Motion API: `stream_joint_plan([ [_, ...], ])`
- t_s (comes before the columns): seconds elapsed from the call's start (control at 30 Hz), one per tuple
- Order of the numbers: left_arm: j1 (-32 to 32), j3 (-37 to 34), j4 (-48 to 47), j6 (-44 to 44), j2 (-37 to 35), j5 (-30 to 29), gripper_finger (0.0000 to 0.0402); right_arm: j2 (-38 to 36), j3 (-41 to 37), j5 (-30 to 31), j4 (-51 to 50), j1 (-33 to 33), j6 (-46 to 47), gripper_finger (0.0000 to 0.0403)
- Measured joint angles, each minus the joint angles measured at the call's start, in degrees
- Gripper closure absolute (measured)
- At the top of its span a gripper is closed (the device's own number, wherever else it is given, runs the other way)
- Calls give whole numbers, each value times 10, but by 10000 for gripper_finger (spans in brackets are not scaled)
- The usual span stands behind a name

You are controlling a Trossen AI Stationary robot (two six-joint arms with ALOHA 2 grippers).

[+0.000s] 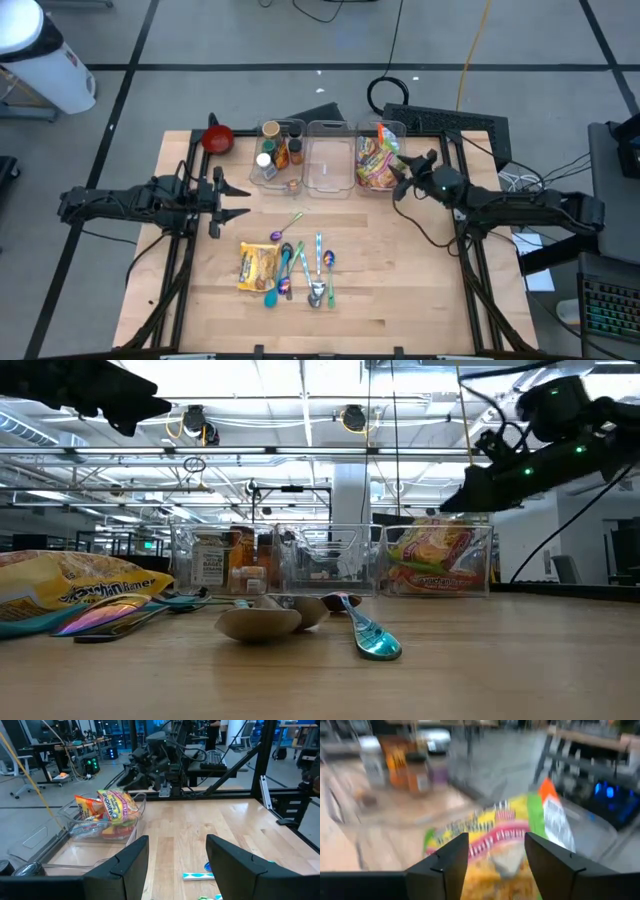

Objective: Pick & Place Food Item
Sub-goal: Put the green noodle pack into the right transparent bin, then put the yellow noodle pack into the right transparent bin

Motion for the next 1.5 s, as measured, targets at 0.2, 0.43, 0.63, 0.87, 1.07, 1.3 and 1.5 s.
stream_joint_plan([
  [0.2,0,0,8,0,0,0,194,54,61,1,-133,-6,39,246],
  [0.43,0,0,8,0,3,0,194,138,85,2,-129,-17,43,272],
  [0.63,0,0,7,0,2,0,194,163,98,-1,-133,-30,39,285],
  [0.87,0,0,13,-12,2,0,194,103,107,-1,-138,-14,-2,282],
  [1.07,0,0,13,-55,11,0,194,43,107,-2,-124,24,5,271],
  [1.3,-1,0,12,-171,73,14,194,4,107,-2,-69,97,-28,264],
  [1.5,-1,0,11,-195,149,123,194,0,108,-2,-18,139,-53,267],
])
